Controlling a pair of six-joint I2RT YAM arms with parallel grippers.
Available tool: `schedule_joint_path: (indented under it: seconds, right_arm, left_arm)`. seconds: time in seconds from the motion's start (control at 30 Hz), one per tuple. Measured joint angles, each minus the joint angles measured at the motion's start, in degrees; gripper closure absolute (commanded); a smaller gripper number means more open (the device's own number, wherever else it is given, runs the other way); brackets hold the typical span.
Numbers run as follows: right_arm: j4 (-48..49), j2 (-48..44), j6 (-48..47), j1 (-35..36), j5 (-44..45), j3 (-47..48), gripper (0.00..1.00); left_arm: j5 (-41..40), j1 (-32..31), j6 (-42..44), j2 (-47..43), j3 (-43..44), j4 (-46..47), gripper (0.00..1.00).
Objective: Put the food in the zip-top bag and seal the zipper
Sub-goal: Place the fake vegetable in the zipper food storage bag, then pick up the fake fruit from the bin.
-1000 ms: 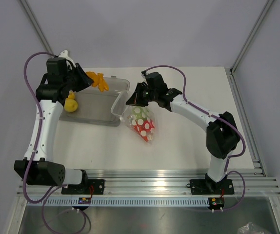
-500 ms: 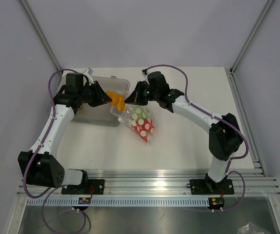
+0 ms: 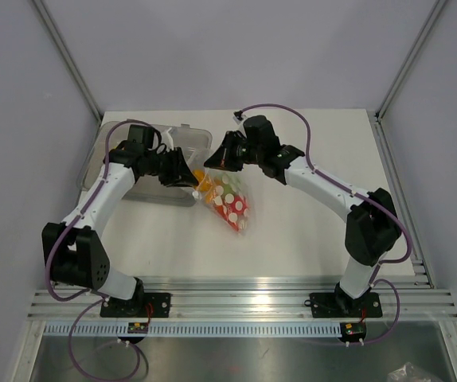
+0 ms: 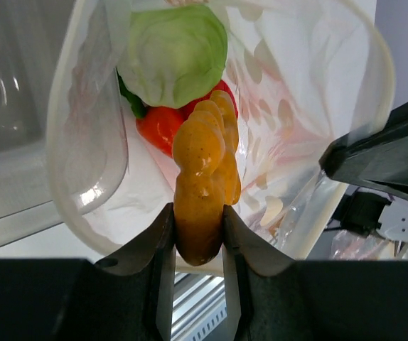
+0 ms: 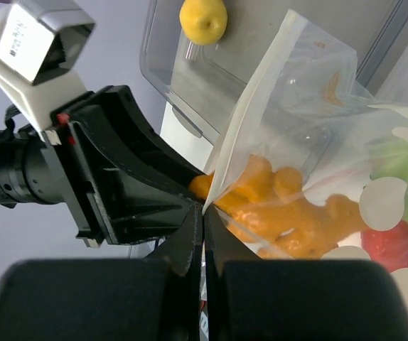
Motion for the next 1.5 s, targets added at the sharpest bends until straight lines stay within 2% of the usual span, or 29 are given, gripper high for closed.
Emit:
schedule_joint_path:
  seconds: [0.03,0.07,0.1,0.13,0.17,0.2,0.3,0.4,0.43,0.5,0.53,0.63,0.7,0.77,0.8,1.0,1.17,1.37,1.5]
  right_arm:
    - [0.0,0.0,0.0,0.0,0.0,0.0,1.00]
    - [0.0,0.0,-0.1,0.0,0.0,0.0,1.00]
    - [0.0,0.0,-0.2,0.0,0.0,0.0,1.00]
    - [-0.1,0.0,-0.3,0.0,0.0,0.0,1.00]
    - [-0.1,-0.1,-0.4,0.0,0.0,0.0,1.00]
    - [-0.3,-0.1,-0.4,0.0,0.0,0.0,1.00]
    - [-0.6,-0.5,-0.6,0.0,0.0,-0.1,1.00]
    - [-0.9,-1.1,-0.9,0.0,0.1,-0.3,1.00]
    - [-0.9,-1.3,-1.0,0.0,0.2,-0.4,1.00]
    - [-0.9,-1.8,-1.4,0.0,0.3,-0.6,1.00]
    - [-0.9,-2.0,-1.5,0.0,0.4,-0.6,1.00]
    - [-0.9,-2.3,-2.2,0.0,0.5,-0.7,1.00]
    - [-1.2,-2.4,-2.6,0.0,0.5,-0.6,1.00]
    - [-1.8,-2.6,-3.2,0.0,0.8,-0.7,1.00]
    - [-2.1,-2.6,-3.5,0.0,0.9,-0.6,1.00]
    - [-3.1,-2.7,-5.1,0.0,1.4,-0.6,1.00]
    - [-3.1,-2.7,-5.9,0.0,1.2,-0.5,1.00]
    - [-3.1,-2.7,-6.3,0.0,0.3,-0.5,1.00]
    - [-3.0,-2.4,-6.4,0.0,-0.3,-0.3,1.00]
  left_arm:
    - [0.2,-0.4,0.5,0.6,0.2,-0.6,1.00]
    - [0.4,-0.9,0.9,1.1,0.3,-1.2,0.92]
    - [0.6,-1.5,1.3,1.5,0.4,-1.4,0.48]
    - [0.8,-2.0,1.8,1.8,0.5,-1.7,0.27]
    - [1.2,-2.6,1.9,2.0,0.5,-1.9,0.13]
    - [1.4,-3.0,2.3,2.1,0.5,-2.1,0.04]
    - [1.7,-3.7,2.5,2.2,0.9,-3.6,0.03]
    - [0.7,-3.4,3.3,2.2,3.8,-6.7,0.08]
    - [0.4,-3.0,3.6,2.1,4.9,-7.3,0.17]
    - [-0.5,-1.2,4.0,1.2,7.3,-8.3,0.25]
    - [-1.2,0.4,4.1,0.6,8.2,-8.7,0.32]
    - [-3.7,5.9,3.7,-1.4,9.8,-9.6,0.38]
    - [-6.9,9.7,3.4,-2.2,10.2,-10.1,0.34]
    - [-11.7,12.5,2.8,-2.4,10.6,-10.6,0.13]
    - [-14.3,13.3,2.5,-2.4,10.7,-10.7,0.07]
    - [-33.2,14.0,-0.7,0.1,12.5,-10.5,0.03]
    - [-46.1,15.2,-1.9,9.6,17.5,-9.8,0.01]
    - [-52.4,18.7,-4.7,21.2,20.9,-9.5,0.01]
    - [-53.4,20.2,-6.3,26.2,22.5,-9.1,0.01]
